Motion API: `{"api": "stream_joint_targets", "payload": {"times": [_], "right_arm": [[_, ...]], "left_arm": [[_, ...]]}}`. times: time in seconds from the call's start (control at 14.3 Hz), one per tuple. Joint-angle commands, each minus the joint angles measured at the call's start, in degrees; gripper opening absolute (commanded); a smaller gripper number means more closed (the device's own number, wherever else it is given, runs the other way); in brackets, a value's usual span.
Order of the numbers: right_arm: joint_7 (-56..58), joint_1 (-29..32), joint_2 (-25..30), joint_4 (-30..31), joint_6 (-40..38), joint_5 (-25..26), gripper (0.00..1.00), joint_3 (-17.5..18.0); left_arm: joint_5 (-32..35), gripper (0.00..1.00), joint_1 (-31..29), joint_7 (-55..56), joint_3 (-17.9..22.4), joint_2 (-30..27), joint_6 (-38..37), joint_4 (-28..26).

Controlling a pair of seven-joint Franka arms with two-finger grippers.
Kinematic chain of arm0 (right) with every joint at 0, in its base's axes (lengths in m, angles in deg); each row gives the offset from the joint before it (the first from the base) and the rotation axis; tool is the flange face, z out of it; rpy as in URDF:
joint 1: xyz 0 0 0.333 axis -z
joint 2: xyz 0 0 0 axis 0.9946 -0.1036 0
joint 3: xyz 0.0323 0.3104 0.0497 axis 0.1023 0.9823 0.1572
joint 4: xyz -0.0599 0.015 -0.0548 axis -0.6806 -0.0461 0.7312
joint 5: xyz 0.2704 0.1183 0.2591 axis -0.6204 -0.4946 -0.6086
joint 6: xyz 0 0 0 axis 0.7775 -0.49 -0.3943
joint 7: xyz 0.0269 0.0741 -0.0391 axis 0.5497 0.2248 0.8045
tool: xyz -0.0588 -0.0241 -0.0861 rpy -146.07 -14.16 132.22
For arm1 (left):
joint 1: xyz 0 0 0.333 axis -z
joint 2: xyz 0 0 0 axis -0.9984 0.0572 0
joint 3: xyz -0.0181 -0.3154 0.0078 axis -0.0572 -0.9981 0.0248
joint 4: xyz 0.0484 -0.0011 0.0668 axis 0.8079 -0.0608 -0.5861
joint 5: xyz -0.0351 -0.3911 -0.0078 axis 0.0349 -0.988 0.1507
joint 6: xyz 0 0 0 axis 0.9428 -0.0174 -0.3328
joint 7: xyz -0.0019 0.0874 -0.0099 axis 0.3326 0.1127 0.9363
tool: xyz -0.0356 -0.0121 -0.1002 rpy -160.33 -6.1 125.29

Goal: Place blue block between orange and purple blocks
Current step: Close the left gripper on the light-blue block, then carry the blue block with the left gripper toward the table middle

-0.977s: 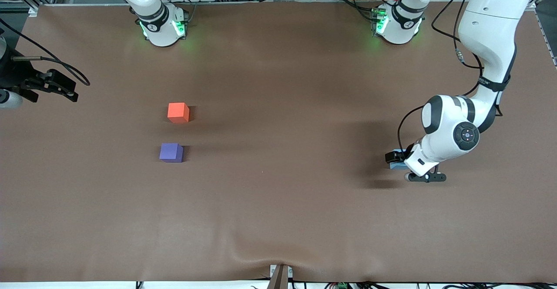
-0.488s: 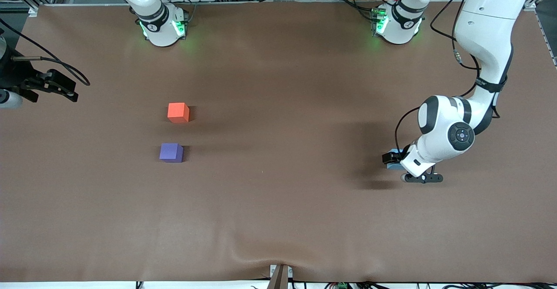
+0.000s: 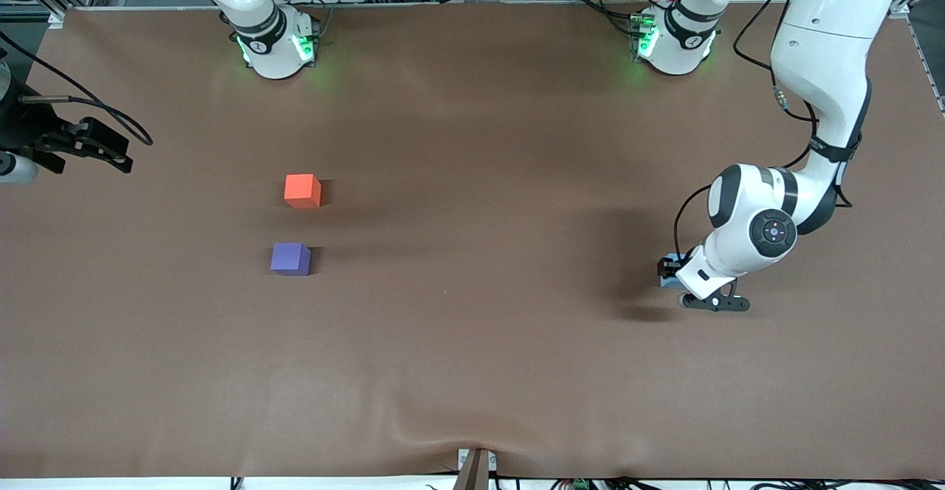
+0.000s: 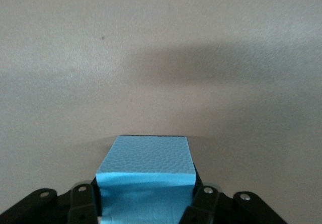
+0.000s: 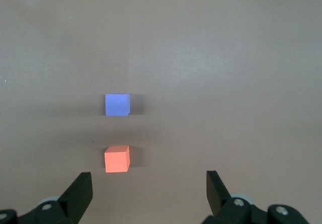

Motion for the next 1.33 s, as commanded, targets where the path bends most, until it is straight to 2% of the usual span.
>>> {"api": "stream_joint_targets", "payload": {"times": [0.0,0.21,0.42,0.56,0.7,0.84,0.91,0.98,1.12,1.19,1.26], "right_arm": [[0.40,0.29,-0.05,-0.35,-0.50,-0.57,1.00,0.06],[0.31,0.20,-0.14,-0.43,-0.07,-0.57,1.00,0.06],[0.31,0.20,-0.14,-0.52,-0.15,-0.57,1.00,0.06],[0.31,0.12,-0.14,-0.43,-0.15,-0.57,1.00,0.06],[0.40,0.20,-0.22,-0.52,0.11,-0.57,1.00,0.06],[0.40,-0.15,-0.22,-0.52,0.29,-0.66,1.00,0.06],[0.40,-0.32,-0.57,-0.52,0.29,-0.66,1.00,0.06],[0.40,-0.32,-0.49,-0.52,0.29,-0.66,1.00,0.06],[0.40,0.11,-0.58,-0.52,0.11,-0.83,1.00,0.06],[0.40,0.20,-0.49,-0.44,0.11,-1.01,1.00,0.06],[0.40,0.29,-0.49,-0.52,0.11,-1.09,1.00,0.06]], "left_arm": [[1.23,0.35,1.35,0.57,-0.96,-3.96,-0.40,-0.33],[1.06,0.35,5.73,5.38,-4.72,-6.25,-0.49,-0.33],[1.06,0.36,14.06,22.31,-9.30,-6.09,-0.49,0.98],[0.53,0.36,22.94,32.70,-9.40,-3.55,-0.49,5.36],[0.36,0.36,29.88,40.88,-9.40,1.62,-0.49,12.73],[0.62,0.36,35.43,46.61,-9.22,6.20,-0.49,18.02],[0.71,0.36,37.28,47.33,-8.96,7.53,-0.49,18.65],[0.79,0.42,38.35,47.51,-8.61,8.50,-0.41,19.09],[0.97,0.66,39.15,48.21,-8.52,8.94,-0.41,19.01],[1.14,0.92,39.15,48.21,-8.35,9.29,-0.40,19.01],[1.49,1.00,39.58,48.12,-7.65,9.38,-0.49,19.09]]}}
